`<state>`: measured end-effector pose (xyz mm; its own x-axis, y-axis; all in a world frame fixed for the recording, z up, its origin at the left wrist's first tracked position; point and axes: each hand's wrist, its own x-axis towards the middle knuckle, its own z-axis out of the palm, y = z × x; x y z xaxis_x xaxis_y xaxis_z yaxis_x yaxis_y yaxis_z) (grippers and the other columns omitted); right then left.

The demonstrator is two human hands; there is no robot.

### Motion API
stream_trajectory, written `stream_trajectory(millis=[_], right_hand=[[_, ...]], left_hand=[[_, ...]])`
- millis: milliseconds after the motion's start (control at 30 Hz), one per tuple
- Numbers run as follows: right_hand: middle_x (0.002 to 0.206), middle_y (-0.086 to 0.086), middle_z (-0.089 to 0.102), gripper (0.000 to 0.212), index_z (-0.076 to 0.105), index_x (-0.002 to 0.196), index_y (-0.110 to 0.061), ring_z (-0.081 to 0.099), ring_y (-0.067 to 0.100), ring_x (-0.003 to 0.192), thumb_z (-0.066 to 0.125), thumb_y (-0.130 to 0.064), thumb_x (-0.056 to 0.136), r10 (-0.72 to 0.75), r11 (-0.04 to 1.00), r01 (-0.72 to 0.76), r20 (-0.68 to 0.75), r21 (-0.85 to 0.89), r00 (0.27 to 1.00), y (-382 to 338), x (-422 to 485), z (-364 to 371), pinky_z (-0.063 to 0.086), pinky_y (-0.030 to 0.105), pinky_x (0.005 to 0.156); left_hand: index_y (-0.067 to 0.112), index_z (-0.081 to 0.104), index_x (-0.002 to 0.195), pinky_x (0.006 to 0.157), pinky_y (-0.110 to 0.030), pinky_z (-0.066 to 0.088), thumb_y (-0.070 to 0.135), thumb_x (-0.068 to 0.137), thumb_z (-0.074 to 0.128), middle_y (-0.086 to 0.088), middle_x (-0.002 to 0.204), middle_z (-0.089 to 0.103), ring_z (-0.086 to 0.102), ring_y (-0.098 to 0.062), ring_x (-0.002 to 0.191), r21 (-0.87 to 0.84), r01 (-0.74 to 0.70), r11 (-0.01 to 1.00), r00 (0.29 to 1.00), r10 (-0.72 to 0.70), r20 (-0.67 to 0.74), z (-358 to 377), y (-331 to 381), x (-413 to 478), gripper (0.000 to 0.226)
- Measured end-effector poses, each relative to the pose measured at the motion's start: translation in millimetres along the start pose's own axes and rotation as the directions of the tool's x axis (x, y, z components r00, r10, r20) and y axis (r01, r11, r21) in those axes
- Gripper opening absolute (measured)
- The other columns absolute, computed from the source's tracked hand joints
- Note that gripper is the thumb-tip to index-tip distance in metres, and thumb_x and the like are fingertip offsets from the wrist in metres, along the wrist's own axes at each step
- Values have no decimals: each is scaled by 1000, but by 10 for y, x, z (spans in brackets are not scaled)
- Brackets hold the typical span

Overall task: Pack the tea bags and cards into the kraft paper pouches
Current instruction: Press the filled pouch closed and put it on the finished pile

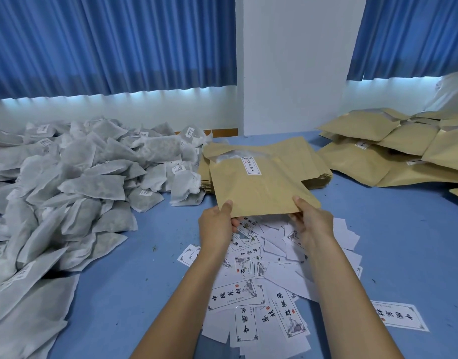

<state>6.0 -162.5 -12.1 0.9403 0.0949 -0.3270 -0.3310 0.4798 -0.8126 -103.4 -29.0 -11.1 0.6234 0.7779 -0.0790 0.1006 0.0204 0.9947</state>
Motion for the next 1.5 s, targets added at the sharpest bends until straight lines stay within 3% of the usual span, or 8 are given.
stream_trajectory(millis=[333, 567, 700, 900, 1067, 1333, 1400, 1500], right_hand=[[68, 14, 59, 13, 53, 81, 1, 56, 15, 33, 56, -5, 93, -53, 964, 45, -26, -262, 998, -8, 42, -11, 47, 18, 36], [45, 12, 62, 34, 55, 83, -10, 57, 18, 34, 26, 9, 84, -230, 661, 310, 209, -683, 950, -68, -239, -10, 46, 26, 42], [41, 5, 57, 34, 60, 87, -10, 53, 13, 32, 31, 7, 92, -322, 773, 387, 213, -502, 922, -302, -323, -209, 43, 20, 37], [55, 8, 52, 28, 54, 74, -5, 48, 11, 33, 35, 4, 93, -463, 834, 415, -52, -363, 885, -630, -336, -744, 35, 22, 38], [60, 10, 55, 29, 60, 83, -5, 46, 9, 34, 34, 1, 94, -537, 828, 450, -243, -334, 808, -896, -322, -1286, 36, 22, 36], [63, 8, 63, 33, 63, 90, -11, 55, 11, 38, 34, 3, 94, -529, 841, 522, -412, -142, 742, -1389, -136, -1833, 47, 21, 42], [90, 11, 66, 30, 61, 110, -4, 64, 10, 51, 36, 5, 95, -525, 823, 568, -353, 20, 774, -1680, 28, -1756, 53, 19, 53], [131, 17, 53, 44, 35, 142, -1, 63, 24, 112, 44, 2, 99, -475, 850, 464, -16, 252, 880, -2060, 310, -1605, 49, 28, 95]], left_hand=[[3, 60, 80, 42, -20, 45, 25, 97, 51, 3, 46, 61, 53, -8, 37, -114, 64, 991, 997, -67, -24, -77, -43, 134, 29], [20, 53, 122, 56, -25, 56, 6, 88, 64, -14, 112, 65, 71, -32, 84, -503, 175, 847, 983, -123, 134, -69, -21, 61, 38], [25, 49, 136, 54, -25, 56, -8, 88, 58, -12, 127, 55, 66, -32, 96, -453, 113, 884, 986, -42, 162, 110, 170, 18, 59], [23, 45, 140, 52, -25, 56, -9, 89, 54, -8, 132, 51, 61, -30, 101, -340, 7, 940, 949, 101, 299, 812, 412, -203, 61], [12, 52, 131, 39, -17, 39, 1, 89, 60, -4, 85, 61, 46, -5, 42, -183, -24, 983, 908, 98, 408, 1467, 341, -451, 44], [8, 44, 136, 37, -15, 33, 1, 89, 60, -4, 76, 54, 38, -7, 40, -139, 43, 989, 834, 41, 551, 2389, 596, -712, 50], [16, 31, 145, 43, -14, 40, 5, 92, 59, -6, 85, 59, 51, -4, 43, -255, 118, 960, 790, 65, 609, 2590, 880, -714, 61], [29, 2, 150, 85, -35, 53, 14, 95, 56, -12, 141, 44, 66, -28, 99, -399, 329, 856, 635, 113, 765, 2808, 1304, -647, 79]])
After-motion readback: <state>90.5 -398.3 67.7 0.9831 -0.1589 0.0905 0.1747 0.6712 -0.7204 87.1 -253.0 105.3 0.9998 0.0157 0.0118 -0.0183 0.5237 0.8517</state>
